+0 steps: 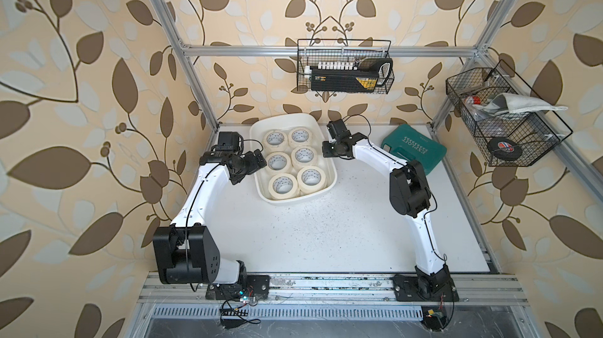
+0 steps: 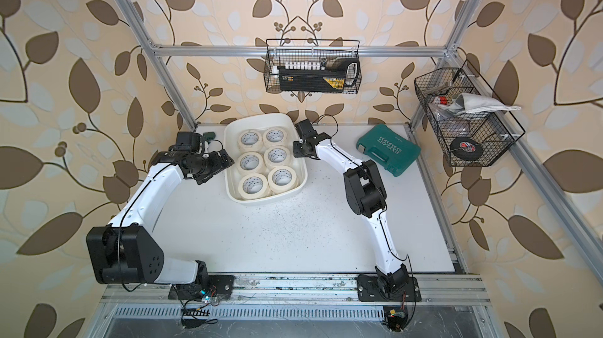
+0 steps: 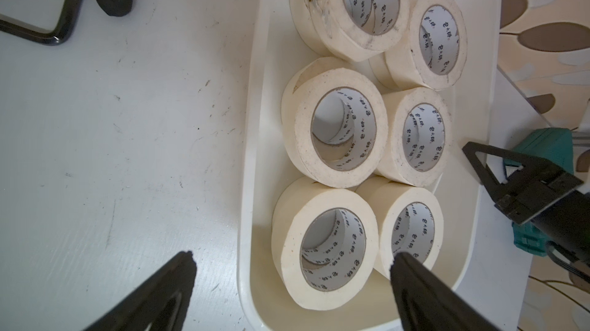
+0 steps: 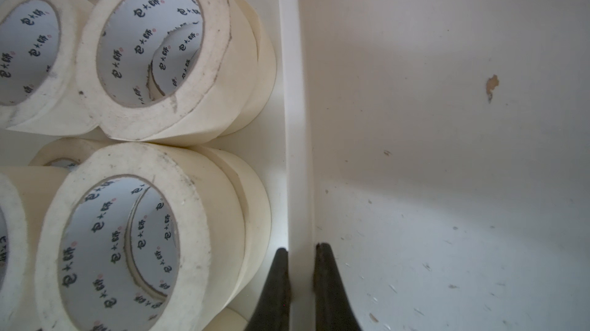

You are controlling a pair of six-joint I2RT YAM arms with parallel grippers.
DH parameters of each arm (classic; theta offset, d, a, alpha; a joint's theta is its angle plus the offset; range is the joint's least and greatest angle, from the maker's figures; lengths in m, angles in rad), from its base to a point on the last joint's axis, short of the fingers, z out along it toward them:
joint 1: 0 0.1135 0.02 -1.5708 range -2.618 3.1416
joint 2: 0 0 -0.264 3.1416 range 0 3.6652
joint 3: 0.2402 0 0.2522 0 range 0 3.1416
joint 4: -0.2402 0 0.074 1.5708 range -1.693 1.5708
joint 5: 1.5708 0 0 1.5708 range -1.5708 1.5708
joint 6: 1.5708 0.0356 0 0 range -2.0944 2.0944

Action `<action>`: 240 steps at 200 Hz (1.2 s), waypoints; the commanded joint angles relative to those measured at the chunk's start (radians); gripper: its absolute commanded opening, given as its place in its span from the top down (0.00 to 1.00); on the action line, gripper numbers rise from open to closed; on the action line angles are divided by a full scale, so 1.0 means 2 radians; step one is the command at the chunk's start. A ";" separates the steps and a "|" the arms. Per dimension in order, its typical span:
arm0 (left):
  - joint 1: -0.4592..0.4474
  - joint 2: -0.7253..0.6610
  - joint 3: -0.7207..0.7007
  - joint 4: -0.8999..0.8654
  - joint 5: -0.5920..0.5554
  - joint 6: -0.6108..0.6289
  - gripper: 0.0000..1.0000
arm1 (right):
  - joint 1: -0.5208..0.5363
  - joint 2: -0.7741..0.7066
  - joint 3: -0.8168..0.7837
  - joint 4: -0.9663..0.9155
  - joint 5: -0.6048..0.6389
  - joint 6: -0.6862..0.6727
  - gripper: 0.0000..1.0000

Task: Take out the art tape in the storage box
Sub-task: Move the storage box to the center of the board.

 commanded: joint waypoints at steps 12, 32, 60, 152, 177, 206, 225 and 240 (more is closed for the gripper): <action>-0.032 0.003 0.040 -0.031 0.007 0.020 0.01 | -0.025 -0.065 -0.076 0.001 0.041 0.045 1.00; -0.055 0.011 0.046 -0.032 0.006 0.017 0.01 | -0.040 -0.095 -0.114 0.011 0.040 0.044 1.00; -0.085 0.035 0.055 -0.027 -0.005 0.014 0.01 | -0.059 -0.123 -0.142 0.015 0.027 0.029 1.00; -0.108 0.062 0.057 -0.010 0.017 0.000 0.01 | -0.122 -0.169 -0.202 0.022 -0.007 -0.006 1.00; -0.110 0.066 0.060 -0.007 0.032 0.001 0.02 | -0.130 -0.171 -0.199 0.012 -0.008 -0.021 1.00; -0.110 0.068 0.058 -0.001 0.052 0.004 0.01 | -0.140 -0.171 -0.197 0.007 -0.020 -0.024 1.00; -0.110 0.072 0.060 -0.001 0.065 0.005 0.01 | -0.142 -0.169 -0.176 -0.009 -0.035 -0.021 0.79; -0.110 0.073 0.063 -0.003 0.065 0.003 0.01 | -0.141 -0.173 -0.162 -0.020 -0.045 -0.019 0.71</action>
